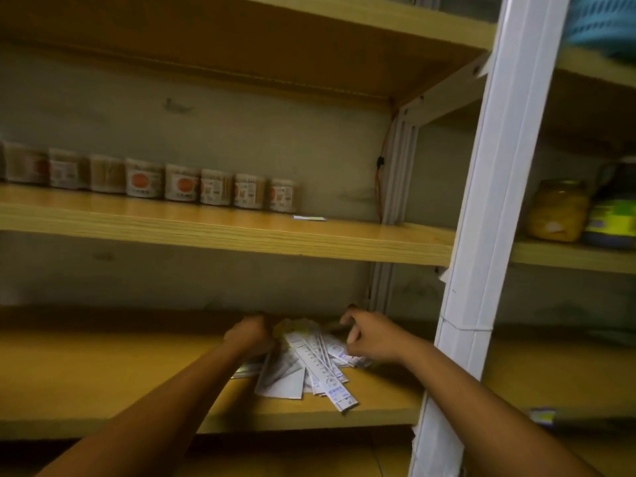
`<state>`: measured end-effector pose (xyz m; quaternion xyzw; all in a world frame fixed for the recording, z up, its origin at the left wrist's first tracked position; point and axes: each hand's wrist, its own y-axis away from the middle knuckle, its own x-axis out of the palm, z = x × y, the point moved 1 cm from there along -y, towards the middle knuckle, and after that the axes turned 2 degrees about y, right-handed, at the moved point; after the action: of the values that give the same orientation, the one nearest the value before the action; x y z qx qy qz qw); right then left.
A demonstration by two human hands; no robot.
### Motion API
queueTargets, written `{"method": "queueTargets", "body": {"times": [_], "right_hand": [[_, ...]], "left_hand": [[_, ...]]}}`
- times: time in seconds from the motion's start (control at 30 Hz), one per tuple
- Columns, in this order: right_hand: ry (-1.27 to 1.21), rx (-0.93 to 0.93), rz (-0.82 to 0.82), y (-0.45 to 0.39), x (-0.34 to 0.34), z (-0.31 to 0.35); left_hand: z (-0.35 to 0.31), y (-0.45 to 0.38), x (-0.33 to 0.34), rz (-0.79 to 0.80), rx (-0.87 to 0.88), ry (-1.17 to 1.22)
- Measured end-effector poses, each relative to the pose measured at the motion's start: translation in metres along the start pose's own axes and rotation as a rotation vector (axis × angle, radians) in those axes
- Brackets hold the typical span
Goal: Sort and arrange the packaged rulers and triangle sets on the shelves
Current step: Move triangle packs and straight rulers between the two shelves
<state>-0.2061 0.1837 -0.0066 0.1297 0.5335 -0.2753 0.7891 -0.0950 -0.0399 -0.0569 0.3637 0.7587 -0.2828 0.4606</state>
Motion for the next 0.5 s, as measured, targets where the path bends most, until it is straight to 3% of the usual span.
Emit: {"method": "queueTargets", "body": {"times": [0.23,0.5], "right_hand": [[-0.023,-0.009,-0.016,0.002,-0.008,-0.005],[-0.112,-0.034,-0.015,-0.014,-0.001,0.017]], "left_hand": [[0.002,0.002,-0.01,-0.011,-0.072,0.16],[0.043,0.03,-0.052,-0.046,-0.234,0.641]]}}
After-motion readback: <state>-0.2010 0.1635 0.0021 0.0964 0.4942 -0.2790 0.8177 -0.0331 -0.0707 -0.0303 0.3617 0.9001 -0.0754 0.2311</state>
